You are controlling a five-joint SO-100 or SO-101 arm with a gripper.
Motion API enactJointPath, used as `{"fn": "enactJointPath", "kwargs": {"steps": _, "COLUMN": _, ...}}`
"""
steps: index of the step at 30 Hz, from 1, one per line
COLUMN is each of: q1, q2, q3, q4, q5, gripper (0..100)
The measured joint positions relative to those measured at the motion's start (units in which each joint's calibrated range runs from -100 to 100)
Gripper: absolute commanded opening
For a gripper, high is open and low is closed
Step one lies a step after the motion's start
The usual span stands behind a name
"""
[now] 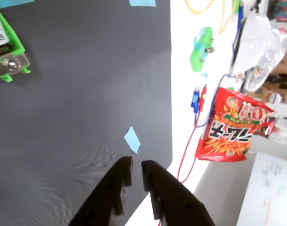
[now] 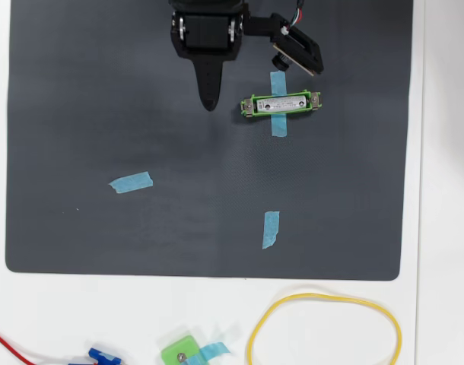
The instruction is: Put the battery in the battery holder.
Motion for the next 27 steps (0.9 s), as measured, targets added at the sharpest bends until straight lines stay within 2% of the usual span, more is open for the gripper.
{"fn": "enactJointPath", "kwargs": {"steps": 6, "q1": 0.3, "q2": -10.3, "q3": 13.6, "q4": 0.0, "q5": 0.0, "gripper": 0}}
{"fn": "enactJointPath", "kwargs": {"steps": 27, "q1": 0.3, "q2": -10.8, "q3": 13.9, "q4": 0.0, "q5": 0.0, "gripper": 0}}
